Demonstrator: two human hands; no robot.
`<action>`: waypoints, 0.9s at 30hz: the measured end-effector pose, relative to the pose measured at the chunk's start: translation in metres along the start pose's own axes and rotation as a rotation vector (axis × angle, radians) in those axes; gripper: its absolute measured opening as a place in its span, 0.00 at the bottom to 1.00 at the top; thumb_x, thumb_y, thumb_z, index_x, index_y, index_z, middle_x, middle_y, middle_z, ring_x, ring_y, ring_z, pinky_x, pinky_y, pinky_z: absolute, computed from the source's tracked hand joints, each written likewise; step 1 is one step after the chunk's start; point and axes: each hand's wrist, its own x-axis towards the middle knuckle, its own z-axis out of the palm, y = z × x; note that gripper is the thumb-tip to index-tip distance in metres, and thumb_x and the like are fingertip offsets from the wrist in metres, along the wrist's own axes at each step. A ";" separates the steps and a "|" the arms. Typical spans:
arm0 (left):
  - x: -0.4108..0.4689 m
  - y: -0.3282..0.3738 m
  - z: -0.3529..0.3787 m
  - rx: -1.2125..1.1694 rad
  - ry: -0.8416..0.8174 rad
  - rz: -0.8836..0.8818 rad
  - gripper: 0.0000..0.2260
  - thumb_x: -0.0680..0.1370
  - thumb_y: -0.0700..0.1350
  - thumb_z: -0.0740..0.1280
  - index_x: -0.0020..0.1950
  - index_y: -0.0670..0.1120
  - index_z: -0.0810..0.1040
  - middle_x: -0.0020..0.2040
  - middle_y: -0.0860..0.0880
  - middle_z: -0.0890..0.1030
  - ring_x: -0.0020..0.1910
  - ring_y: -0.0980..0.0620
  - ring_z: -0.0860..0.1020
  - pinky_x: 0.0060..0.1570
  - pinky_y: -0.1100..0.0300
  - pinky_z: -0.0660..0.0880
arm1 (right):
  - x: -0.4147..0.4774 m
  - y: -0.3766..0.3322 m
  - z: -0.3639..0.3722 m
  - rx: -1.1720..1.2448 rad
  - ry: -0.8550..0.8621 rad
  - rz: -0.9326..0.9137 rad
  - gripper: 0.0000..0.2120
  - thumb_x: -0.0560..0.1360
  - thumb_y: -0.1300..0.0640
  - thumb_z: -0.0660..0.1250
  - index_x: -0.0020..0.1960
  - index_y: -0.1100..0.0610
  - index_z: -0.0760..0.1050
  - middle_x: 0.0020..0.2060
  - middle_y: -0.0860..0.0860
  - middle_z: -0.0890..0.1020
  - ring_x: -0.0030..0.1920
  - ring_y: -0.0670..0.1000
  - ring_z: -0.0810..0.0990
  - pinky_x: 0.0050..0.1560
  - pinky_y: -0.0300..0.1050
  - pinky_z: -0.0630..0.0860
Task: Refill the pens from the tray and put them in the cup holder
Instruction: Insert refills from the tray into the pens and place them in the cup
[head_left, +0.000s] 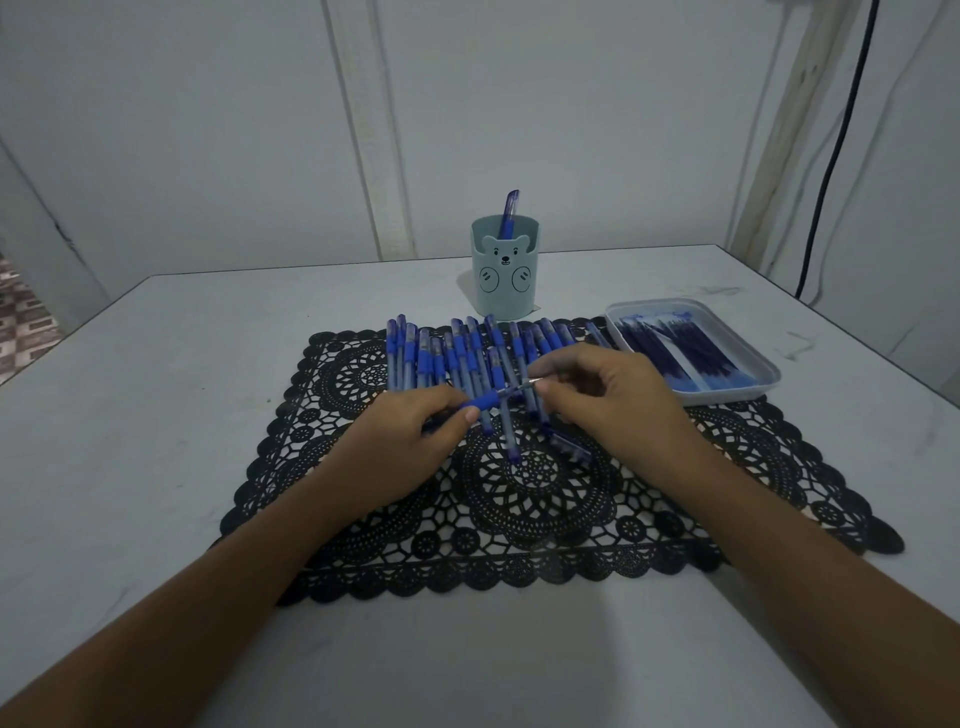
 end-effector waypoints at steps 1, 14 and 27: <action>0.000 0.000 0.000 -0.001 -0.002 0.003 0.07 0.78 0.45 0.62 0.48 0.46 0.79 0.28 0.55 0.72 0.29 0.58 0.70 0.30 0.68 0.66 | 0.000 0.000 0.000 -0.008 0.008 -0.009 0.07 0.73 0.63 0.67 0.45 0.51 0.78 0.33 0.44 0.77 0.34 0.37 0.74 0.37 0.27 0.72; -0.002 -0.001 0.002 0.038 0.026 0.144 0.17 0.76 0.56 0.56 0.46 0.46 0.79 0.29 0.54 0.74 0.31 0.55 0.72 0.29 0.68 0.67 | -0.002 0.002 0.001 -0.008 -0.111 0.043 0.05 0.74 0.60 0.66 0.43 0.51 0.77 0.34 0.51 0.80 0.32 0.44 0.76 0.37 0.39 0.78; -0.002 -0.002 0.005 0.081 0.009 0.214 0.19 0.77 0.57 0.55 0.50 0.45 0.80 0.33 0.57 0.75 0.29 0.61 0.72 0.29 0.67 0.69 | -0.002 0.004 -0.003 -0.240 -0.222 0.016 0.12 0.77 0.49 0.60 0.38 0.52 0.74 0.29 0.47 0.78 0.28 0.42 0.74 0.35 0.39 0.74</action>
